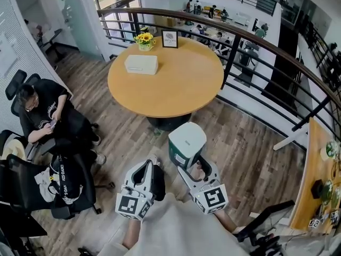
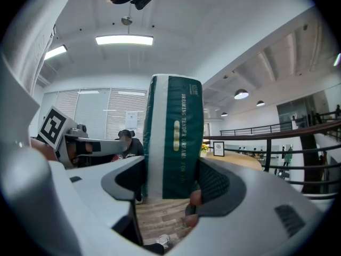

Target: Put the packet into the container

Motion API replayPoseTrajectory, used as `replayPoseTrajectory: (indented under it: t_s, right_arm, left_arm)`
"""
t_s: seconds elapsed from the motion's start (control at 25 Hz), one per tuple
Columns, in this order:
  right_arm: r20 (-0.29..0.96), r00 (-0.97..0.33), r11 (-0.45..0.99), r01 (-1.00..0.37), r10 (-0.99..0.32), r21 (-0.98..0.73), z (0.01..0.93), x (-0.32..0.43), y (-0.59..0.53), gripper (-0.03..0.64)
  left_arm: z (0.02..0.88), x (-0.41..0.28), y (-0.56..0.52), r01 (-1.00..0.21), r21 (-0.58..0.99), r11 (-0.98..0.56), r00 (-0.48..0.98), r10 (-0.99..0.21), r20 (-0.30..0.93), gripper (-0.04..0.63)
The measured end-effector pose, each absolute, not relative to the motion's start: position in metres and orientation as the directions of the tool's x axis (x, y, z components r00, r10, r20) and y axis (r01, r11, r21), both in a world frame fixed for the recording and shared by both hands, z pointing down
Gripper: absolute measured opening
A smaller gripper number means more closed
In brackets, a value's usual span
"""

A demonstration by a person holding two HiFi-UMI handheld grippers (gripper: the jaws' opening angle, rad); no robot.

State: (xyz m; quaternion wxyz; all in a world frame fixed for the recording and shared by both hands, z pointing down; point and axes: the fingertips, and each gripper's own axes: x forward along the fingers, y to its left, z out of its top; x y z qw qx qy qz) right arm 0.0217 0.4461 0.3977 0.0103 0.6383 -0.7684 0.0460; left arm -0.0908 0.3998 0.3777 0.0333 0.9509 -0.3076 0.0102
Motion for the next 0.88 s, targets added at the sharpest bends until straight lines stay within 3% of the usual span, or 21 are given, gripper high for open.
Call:
replayPoseTrajectory:
  t_s: [0.36,0.88]
  right_arm:
    - [0.078,-0.147,0.145,-0.989,-0.986,-0.023,0.408,0.046,0.377,0.308]
    - [0.1,-0.093,0.091,-0.995,-0.991,-0.027,0.38,0.08,0.195,0.307]
  left_arm:
    - [0.391,-0.059,0.324,-0.541,0.064,-0.839,0.841,-0.541,0.023,0.005]
    - [0.361,-0.04,0.118,-0.536,0.072,-0.841,0.844,-0.536,0.022,0.005]
